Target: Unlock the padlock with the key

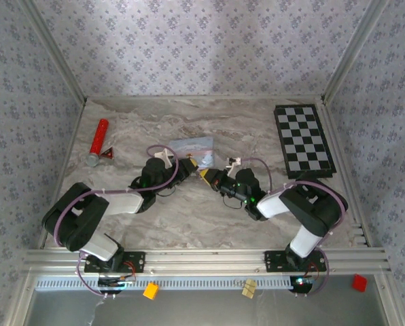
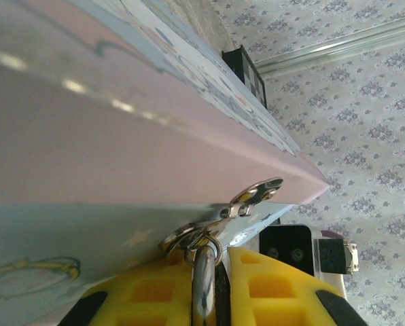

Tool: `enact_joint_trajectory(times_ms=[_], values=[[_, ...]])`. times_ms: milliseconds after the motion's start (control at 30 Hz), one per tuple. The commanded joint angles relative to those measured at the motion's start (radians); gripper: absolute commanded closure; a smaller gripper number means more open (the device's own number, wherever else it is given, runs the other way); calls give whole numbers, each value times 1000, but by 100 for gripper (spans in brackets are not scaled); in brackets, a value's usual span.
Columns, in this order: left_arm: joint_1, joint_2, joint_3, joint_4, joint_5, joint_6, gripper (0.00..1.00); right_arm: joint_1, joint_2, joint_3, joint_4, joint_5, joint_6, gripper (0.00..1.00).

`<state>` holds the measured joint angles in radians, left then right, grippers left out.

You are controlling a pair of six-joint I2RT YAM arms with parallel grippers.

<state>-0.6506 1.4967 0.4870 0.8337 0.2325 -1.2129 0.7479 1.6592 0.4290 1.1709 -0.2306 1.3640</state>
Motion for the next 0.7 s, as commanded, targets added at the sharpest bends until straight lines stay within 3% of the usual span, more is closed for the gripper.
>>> enact_joint_trajectory(times_ms=[0, 233, 467, 667], values=[[-91, -14, 31, 63, 292, 52, 100, 68, -45, 104, 145, -119, -46, 100], [-122, 5, 64, 36, 344, 74, 100, 13, -35, 91, 194, -145, -27, 100], [-123, -41, 46, -71, 333, 131, 100, -33, -107, 74, 86, -172, -90, 100], [-78, -70, 79, -264, 261, 168, 100, -64, -193, 30, -142, -193, -249, 68]])
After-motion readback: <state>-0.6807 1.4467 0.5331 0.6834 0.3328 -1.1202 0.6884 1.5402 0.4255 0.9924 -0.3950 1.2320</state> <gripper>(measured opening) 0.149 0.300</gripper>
